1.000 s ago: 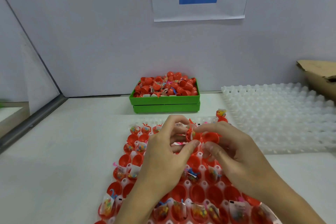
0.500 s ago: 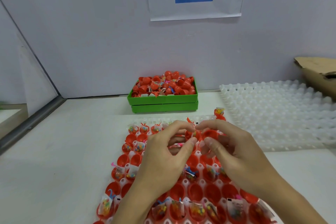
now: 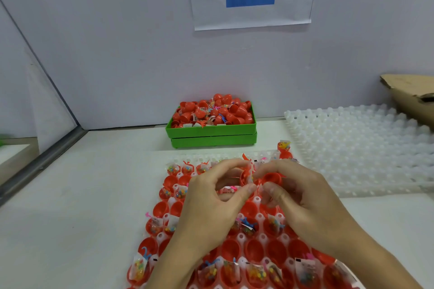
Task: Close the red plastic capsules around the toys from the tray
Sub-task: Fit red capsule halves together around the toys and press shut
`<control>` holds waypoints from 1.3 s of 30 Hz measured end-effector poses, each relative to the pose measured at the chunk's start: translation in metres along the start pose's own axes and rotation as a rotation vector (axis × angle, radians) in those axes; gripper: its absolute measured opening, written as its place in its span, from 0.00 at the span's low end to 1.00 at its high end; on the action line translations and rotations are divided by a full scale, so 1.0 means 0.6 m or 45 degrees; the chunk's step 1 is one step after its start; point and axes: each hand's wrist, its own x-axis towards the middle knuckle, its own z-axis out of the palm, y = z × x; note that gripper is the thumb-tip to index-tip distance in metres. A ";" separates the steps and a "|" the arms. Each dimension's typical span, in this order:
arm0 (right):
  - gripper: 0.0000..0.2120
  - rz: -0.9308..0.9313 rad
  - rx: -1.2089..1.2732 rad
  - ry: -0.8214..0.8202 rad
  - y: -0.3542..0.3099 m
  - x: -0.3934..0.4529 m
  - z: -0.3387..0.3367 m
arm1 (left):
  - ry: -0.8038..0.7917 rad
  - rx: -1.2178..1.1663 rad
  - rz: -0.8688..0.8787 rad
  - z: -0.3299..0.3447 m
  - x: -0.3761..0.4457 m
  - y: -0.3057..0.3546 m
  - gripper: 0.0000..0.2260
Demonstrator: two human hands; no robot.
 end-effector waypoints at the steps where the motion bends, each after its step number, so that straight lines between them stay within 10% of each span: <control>1: 0.20 0.004 -0.004 0.002 -0.001 0.000 0.000 | -0.007 -0.005 0.006 0.000 0.000 0.000 0.14; 39: 0.23 0.204 0.355 0.177 -0.022 0.002 0.016 | 0.017 0.127 0.149 0.005 0.001 -0.002 0.11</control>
